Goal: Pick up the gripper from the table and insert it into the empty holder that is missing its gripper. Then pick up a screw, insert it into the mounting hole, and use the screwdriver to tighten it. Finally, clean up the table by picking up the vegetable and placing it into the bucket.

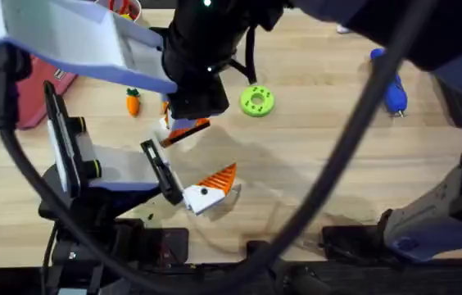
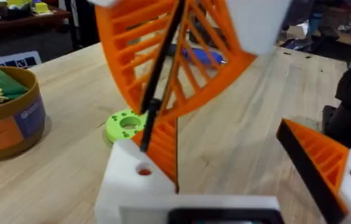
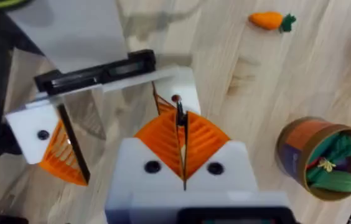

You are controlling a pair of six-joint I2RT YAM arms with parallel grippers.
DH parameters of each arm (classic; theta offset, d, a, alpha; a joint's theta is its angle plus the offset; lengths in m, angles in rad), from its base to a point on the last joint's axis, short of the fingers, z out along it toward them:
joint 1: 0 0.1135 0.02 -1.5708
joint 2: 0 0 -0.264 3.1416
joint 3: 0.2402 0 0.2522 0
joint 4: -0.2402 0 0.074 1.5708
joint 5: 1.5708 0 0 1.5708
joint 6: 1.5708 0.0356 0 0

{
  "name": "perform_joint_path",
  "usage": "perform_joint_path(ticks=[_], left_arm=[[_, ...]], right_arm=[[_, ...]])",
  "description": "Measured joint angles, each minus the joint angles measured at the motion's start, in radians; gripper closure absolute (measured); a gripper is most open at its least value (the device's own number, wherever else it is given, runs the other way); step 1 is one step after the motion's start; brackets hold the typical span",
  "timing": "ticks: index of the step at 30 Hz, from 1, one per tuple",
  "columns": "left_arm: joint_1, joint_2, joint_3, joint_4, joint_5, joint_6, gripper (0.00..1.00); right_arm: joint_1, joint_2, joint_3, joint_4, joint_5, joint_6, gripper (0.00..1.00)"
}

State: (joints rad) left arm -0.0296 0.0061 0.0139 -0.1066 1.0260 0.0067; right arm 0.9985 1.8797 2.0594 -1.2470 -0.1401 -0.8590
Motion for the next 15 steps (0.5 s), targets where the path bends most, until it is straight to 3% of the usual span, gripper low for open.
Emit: perform_joint_path(ticks=[15], left_arm=[[0.0, 0.0, 0.0, 0.0, 0.0, 0.0, 0.001]], right_arm=[[0.008, 0.016, 0.0, -0.003, 0.039, 0.014, 0.996]])
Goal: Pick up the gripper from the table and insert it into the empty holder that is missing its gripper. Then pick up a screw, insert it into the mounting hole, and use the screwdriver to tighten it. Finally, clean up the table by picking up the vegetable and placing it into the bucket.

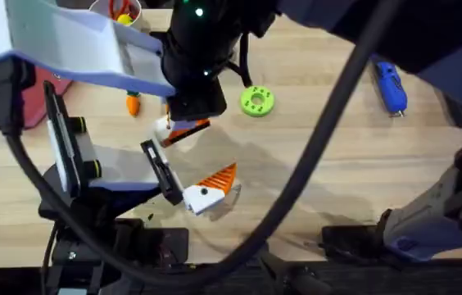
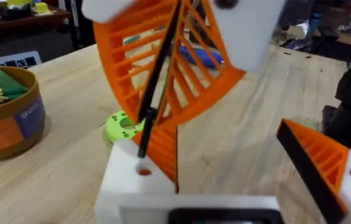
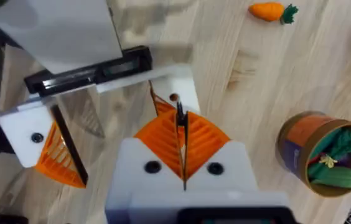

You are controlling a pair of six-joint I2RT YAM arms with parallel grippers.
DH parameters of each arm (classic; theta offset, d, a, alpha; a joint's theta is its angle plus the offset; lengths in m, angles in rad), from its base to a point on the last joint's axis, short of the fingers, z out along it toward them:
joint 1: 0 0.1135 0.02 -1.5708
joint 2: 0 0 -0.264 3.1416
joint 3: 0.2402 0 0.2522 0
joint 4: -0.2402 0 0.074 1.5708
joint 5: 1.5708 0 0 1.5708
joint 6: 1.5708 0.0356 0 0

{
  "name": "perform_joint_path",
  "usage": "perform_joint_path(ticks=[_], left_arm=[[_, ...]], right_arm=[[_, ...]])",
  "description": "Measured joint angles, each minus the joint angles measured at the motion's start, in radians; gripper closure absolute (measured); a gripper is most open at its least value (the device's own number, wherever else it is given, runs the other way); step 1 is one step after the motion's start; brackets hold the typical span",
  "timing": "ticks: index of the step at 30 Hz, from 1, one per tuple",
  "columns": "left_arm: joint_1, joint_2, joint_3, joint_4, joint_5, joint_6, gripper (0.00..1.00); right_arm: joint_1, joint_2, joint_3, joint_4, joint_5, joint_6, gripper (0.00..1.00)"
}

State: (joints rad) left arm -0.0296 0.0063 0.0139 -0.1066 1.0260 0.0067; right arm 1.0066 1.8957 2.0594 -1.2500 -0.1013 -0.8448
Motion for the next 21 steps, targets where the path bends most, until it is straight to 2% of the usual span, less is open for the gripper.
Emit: perform_joint_path(ticks=[21], left_arm=[[0.0, 0.0, 0.0, 0.0, 0.0, 0.0, 0.001]], right_arm=[[0.008, 0.0, 0.0, -0.003, 0.0, 0.0, 0.996]])
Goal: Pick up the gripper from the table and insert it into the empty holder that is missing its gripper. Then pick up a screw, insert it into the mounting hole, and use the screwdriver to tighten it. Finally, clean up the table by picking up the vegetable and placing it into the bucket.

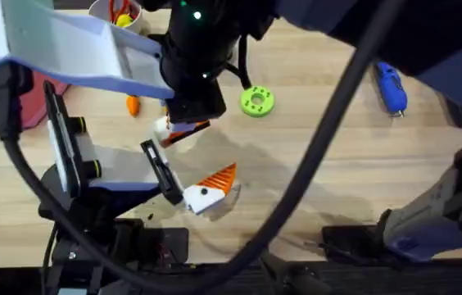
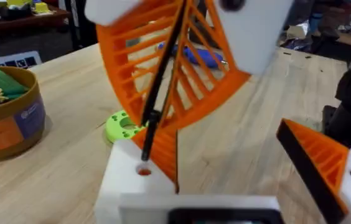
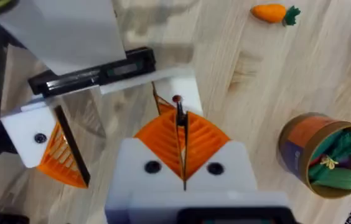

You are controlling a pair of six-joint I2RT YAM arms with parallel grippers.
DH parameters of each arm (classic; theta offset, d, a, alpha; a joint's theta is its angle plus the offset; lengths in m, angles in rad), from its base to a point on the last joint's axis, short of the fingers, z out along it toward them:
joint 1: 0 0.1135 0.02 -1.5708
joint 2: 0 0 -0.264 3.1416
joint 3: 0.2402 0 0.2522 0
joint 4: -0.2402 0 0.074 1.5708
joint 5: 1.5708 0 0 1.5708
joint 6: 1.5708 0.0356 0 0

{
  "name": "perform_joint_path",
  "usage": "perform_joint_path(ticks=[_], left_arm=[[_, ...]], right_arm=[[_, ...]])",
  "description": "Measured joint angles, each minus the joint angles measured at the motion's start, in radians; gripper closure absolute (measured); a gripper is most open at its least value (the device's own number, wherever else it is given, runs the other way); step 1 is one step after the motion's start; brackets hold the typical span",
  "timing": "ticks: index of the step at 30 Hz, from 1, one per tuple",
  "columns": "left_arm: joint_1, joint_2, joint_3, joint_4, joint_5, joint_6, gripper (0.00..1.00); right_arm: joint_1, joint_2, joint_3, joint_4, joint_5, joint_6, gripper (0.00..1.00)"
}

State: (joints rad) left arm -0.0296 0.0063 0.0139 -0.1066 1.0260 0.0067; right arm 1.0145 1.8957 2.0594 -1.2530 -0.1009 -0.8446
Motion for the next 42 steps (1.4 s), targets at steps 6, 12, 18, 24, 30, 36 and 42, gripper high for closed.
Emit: perform_joint_path(ticks=[6, 12, 18, 24, 30, 36, 42], left_arm=[[0.0, 0.0, 0.0, 0.0, 0.0, 0.0, 0.001], [0.0, 0.0, 0.0, 0.0, 0.0, 0.0, 0.001], [0.0, 0.0, 0.0, 0.0, 0.0, 0.0, 0.001], [0.0, 0.0, 0.0, 0.0, 0.0, 0.0, 0.001], [0.0, 0.0, 0.0, -0.001, 0.0, -0.007, 0.001], [0.0, 0.0, 0.0, -0.001, 0.0, -0.007, 0.001], [0.0, 0.0, 0.0, -0.001, 0.0, -0.007, 0.002]], right_arm=[[0.005, 0.0, 0.0, 0.0, 0.0, 0.0, 0.996], [0.006, 0.0, 0.0, 0.0, 0.0, 0.0, 0.996], [0.006, 0.0, 0.0, 0.0, 0.0, 0.0, 0.996], [0.006, 0.023, 0.0, -0.001, 0.0, 0.0, 0.996], [0.006, 0.037, 0.0, -0.001, 0.003, 0.003, 0.996], [0.006, 0.037, 0.0, -0.001, 0.003, 0.003, 0.996], [0.006, 0.037, 0.0, -0.002, 0.015, 0.003, 0.996]])
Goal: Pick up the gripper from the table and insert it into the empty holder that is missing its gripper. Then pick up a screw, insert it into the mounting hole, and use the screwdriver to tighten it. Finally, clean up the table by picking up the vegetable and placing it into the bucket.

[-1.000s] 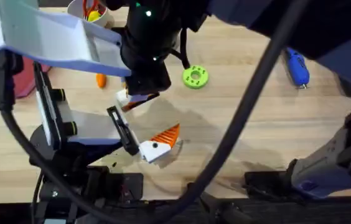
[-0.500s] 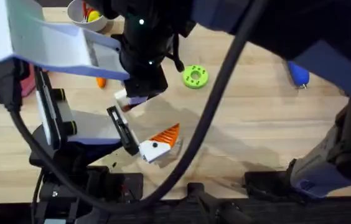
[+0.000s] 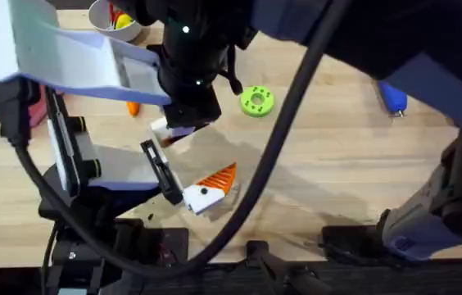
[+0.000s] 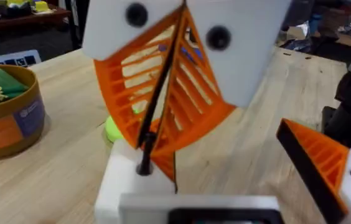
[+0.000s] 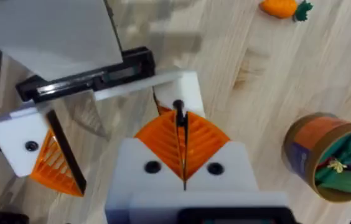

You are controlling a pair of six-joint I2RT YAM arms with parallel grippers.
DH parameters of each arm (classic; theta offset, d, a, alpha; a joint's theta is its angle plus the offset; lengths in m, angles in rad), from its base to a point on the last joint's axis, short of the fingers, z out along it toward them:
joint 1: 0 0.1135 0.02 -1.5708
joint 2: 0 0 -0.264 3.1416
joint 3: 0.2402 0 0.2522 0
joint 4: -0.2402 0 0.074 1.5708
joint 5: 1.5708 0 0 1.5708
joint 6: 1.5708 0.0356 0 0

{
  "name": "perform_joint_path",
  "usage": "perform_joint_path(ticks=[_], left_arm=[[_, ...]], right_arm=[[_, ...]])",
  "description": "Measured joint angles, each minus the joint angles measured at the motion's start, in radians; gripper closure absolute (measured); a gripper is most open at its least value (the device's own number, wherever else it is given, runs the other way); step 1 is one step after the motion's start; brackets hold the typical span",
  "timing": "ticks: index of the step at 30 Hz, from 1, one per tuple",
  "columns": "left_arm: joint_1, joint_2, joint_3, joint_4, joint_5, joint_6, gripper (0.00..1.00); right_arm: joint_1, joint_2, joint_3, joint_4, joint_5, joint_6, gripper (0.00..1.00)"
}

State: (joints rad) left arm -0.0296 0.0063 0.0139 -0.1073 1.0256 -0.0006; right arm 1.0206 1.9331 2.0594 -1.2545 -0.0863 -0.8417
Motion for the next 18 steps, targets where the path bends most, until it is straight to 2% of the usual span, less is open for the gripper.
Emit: perform_joint_path(ticks=[18], left_arm=[[0.0, 0.0, 0.0, 0.0, 0.0, -0.002, 0.001]], right_arm=[[0.021, 0.0, 0.0, 0.0, 0.038, 0.0, 0.996]])
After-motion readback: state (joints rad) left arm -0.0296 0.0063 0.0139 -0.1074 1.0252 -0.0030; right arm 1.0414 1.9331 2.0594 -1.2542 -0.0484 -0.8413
